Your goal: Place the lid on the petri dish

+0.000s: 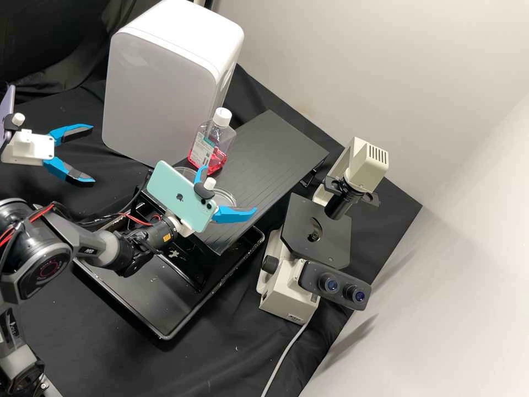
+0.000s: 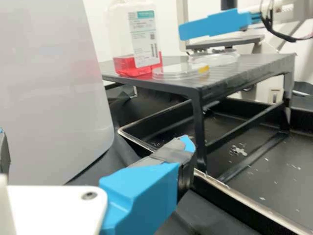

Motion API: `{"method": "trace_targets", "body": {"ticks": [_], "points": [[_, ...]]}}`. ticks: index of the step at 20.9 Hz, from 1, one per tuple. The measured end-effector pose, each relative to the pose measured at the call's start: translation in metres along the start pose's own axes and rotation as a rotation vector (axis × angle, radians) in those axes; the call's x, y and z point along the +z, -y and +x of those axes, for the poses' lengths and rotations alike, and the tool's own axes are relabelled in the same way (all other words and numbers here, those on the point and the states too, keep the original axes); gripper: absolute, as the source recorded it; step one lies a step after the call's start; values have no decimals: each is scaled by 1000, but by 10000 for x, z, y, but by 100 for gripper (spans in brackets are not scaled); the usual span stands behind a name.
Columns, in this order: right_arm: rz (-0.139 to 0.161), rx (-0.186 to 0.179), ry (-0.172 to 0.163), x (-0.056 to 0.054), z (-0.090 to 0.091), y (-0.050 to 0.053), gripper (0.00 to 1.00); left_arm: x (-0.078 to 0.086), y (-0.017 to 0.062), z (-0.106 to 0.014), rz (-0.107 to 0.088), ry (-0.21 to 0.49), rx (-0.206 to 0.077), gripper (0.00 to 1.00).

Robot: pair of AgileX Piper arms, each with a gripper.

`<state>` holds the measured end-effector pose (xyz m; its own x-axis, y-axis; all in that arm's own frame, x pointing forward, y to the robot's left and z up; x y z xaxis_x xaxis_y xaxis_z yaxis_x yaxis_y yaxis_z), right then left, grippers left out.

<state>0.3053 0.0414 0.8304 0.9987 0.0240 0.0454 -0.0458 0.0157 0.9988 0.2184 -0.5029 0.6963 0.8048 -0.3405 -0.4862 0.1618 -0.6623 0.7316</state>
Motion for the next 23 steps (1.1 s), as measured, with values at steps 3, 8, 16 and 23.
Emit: {"method": "trace_targets", "body": {"ticks": [3, 8, 16, 23], "points": [[0, 0, 0, 0, 0, 0, 100, 0, 5, -5, 0, 0, -2, 100], [0, 0, 0, 0, 0, 0, 100, 0, 5, -5, 0, 0, -2, 100], [0, 6, -11, -42, -175, -32, 100, 0, 5, -5, 0, 0, -2, 100], [-3, -29, -42, -71, -532, 106, 100, 0, 5, -5, 0, 0, -2, 100]]}}
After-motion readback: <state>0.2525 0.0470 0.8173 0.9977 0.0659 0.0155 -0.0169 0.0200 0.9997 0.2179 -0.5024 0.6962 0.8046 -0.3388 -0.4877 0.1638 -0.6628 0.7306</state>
